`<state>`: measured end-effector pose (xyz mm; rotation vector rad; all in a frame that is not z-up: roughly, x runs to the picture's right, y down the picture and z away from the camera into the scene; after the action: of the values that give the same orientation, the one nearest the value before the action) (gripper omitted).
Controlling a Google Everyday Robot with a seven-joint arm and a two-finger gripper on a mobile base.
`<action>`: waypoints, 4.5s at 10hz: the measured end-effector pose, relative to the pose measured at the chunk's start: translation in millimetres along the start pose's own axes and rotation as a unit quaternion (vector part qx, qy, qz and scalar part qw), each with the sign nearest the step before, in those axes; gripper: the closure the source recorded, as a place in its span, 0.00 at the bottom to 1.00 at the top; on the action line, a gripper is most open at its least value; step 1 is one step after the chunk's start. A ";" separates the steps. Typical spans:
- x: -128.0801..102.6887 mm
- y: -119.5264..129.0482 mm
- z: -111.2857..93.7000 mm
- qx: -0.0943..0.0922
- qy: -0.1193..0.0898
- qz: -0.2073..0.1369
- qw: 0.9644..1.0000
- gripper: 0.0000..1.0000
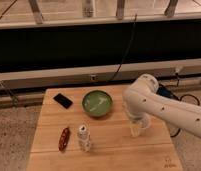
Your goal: Knock the bottle over
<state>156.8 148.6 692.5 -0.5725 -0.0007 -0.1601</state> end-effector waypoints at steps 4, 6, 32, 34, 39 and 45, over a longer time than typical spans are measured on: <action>-30.5 3.6 4.3 -0.003 -0.008 -0.026 1.000 0.20; -40.9 7.7 10.5 -0.006 -0.012 -0.037 0.999 0.20; -127.8 18.6 28.6 -0.034 -0.028 -0.129 0.991 0.96; -151.2 17.5 27.6 -0.033 -0.029 -0.142 0.989 0.96; -206.7 14.3 24.2 -0.030 -0.027 -0.188 0.981 0.96; -243.5 16.5 18.7 -0.026 -0.030 -0.235 0.971 0.96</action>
<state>-80.3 209.1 688.4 -0.6225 -0.1926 -0.6050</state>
